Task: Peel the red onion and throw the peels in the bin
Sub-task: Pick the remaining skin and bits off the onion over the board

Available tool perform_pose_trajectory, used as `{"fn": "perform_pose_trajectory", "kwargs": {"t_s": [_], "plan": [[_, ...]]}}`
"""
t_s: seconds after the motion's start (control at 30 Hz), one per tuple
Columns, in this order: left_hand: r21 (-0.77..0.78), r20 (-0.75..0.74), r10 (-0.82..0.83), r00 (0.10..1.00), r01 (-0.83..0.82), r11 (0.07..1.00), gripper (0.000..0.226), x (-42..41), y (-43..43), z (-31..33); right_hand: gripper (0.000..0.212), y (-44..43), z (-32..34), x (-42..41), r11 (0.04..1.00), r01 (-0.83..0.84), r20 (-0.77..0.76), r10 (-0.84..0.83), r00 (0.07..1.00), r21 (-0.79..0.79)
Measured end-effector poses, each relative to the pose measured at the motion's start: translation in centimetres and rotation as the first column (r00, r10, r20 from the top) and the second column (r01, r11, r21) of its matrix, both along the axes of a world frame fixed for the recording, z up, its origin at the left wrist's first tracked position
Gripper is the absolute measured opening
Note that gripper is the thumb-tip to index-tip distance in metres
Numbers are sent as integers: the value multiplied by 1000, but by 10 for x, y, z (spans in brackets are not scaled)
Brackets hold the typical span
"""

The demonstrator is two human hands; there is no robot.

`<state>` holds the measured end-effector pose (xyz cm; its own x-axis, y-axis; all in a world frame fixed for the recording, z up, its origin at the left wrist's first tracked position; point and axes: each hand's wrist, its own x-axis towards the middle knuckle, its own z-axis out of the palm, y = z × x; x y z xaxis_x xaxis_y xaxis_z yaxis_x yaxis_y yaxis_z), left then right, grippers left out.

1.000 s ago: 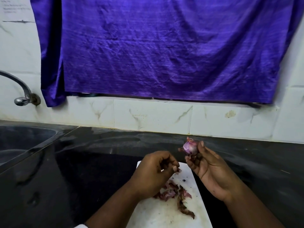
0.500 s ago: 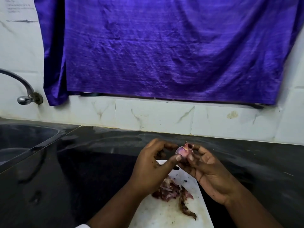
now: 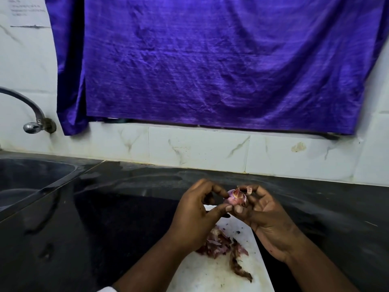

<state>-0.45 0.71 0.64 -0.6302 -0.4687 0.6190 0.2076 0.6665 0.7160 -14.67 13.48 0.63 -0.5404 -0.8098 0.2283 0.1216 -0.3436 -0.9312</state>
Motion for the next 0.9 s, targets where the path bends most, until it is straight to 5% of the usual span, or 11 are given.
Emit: {"fn": "perform_pose_trajectory", "kwargs": {"t_s": [0.37, 0.5, 0.7, 0.9], "plan": [[-24, 86, -110, 990, 112, 993, 5, 3, 2, 2, 55, 3, 0, 0, 999, 49, -74, -50, 996, -9], [69, -12, -55, 998, 55, 996, 12, 3, 3, 2, 59, 3, 0, -1, 999, 46, -85, -47, 995, -14], [2, -53, -3, 999, 3, 1000, 7, -4, -4, -5, 44, 1, 0, 1, 999, 44, -110, -45, 993, -18], [17, 2, -20, 1000, 20, 1000, 14, -3, -6, -5, 48, 2, -2, -2, 999, 38, -164, -35, 986, 21]]}}
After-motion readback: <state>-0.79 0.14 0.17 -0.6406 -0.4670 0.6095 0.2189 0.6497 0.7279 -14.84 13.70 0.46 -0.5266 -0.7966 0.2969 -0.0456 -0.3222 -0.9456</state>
